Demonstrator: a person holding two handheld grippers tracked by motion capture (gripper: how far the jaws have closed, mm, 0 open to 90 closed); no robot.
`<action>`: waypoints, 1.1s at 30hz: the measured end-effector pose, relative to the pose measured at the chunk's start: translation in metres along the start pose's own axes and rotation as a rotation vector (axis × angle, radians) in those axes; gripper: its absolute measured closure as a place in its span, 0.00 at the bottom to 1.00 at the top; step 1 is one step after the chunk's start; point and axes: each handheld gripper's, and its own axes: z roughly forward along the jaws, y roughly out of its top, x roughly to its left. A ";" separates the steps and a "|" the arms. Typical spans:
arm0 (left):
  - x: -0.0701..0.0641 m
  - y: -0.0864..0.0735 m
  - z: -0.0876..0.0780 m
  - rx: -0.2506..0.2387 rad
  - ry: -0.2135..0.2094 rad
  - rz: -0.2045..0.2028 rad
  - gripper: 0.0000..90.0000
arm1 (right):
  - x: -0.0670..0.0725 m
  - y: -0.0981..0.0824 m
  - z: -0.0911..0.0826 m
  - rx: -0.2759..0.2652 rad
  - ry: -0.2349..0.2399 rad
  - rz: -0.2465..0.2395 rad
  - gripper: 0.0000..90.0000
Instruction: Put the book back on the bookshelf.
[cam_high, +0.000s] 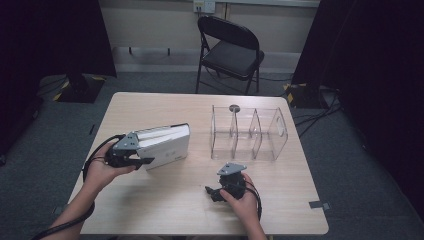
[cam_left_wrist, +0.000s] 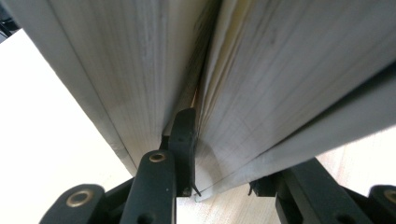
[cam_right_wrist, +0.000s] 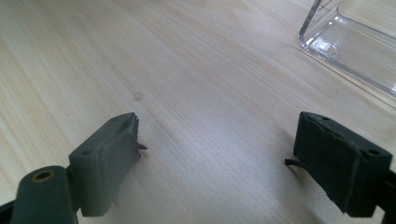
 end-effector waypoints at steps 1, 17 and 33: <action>0.000 0.000 0.000 0.001 0.001 -0.006 0.75 | 0.000 0.000 0.000 0.001 -0.002 -0.003 0.14; -0.004 0.001 0.000 0.000 0.007 -0.004 0.77 | 0.000 0.000 0.000 0.001 -0.001 -0.001 0.14; -0.009 0.001 -0.009 0.029 -0.072 -0.071 0.77 | 0.000 0.000 0.000 0.001 -0.002 -0.001 0.14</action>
